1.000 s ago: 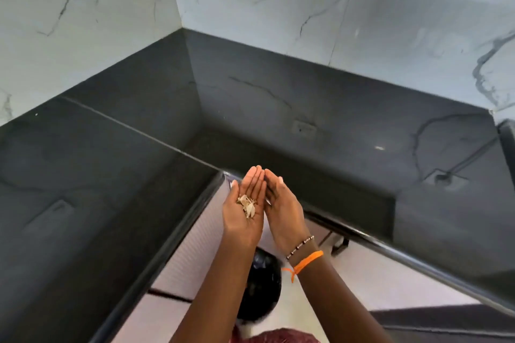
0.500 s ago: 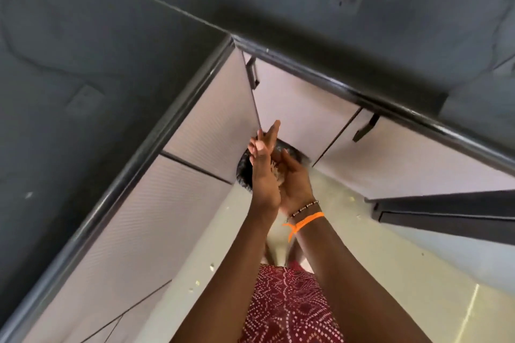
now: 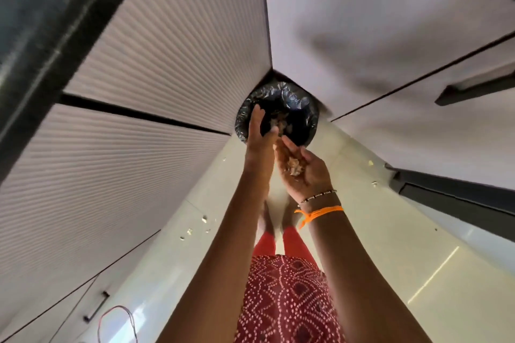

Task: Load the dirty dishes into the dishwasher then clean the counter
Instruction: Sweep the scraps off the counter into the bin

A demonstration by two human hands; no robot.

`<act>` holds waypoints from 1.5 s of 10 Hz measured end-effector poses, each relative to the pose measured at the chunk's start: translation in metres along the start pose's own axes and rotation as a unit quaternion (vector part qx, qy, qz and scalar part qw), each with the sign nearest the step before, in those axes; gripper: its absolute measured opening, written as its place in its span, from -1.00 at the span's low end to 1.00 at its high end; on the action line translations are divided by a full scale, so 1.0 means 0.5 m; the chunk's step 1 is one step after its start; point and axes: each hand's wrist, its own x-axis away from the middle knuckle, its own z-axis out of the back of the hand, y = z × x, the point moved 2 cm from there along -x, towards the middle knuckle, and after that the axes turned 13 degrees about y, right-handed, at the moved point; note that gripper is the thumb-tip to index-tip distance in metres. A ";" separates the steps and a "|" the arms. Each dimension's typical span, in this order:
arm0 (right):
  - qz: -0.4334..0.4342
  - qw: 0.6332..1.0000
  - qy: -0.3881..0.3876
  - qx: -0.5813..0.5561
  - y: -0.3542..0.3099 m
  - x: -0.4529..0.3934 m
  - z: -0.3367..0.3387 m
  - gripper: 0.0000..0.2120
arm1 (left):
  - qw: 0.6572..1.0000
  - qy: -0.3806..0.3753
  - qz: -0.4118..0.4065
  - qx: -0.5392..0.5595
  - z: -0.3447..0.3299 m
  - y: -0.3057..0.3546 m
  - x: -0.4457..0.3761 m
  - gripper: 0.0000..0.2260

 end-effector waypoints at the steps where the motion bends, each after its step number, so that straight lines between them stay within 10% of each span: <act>1: 0.023 0.997 0.073 -0.034 -0.032 -0.103 0.007 -0.48 | 0.995 -0.013 0.102 0.011 0.001 -0.053 -0.059 -0.69; 3: 0.060 0.990 0.088 0.091 -0.061 -0.255 -0.063 -0.68 | 0.977 0.026 0.202 0.060 0.016 -0.160 -0.178 -0.63; 5: 0.031 0.976 0.080 0.202 -0.090 -0.319 -0.080 -0.35 | 0.971 0.030 0.237 0.013 0.013 -0.218 -0.215 -0.64; 7: 0.176 0.930 0.094 0.310 -0.076 -0.550 0.023 -0.34 | 0.974 -0.079 0.190 -0.095 -0.061 -0.210 -0.195 -0.62; 9: 0.165 0.950 -0.032 0.262 -0.047 -0.235 -0.095 -0.36 | 0.970 -0.033 0.135 -0.197 -0.087 -0.232 -0.228 -0.32; 11: 0.229 0.910 -0.064 0.340 0.018 -0.227 -0.088 -0.45 | 0.990 -0.036 0.109 -0.083 -0.052 -0.163 -0.245 -0.47; 12: 0.230 0.929 0.013 0.290 0.014 -0.265 -0.061 -0.51 | 0.991 -0.049 -0.003 -0.124 -0.099 -0.096 -0.208 -0.52; 15: 0.178 0.958 -0.108 0.198 -0.057 -0.081 -0.088 -0.31 | 0.932 0.001 0.038 -0.360 -0.036 -0.137 -0.170 -0.54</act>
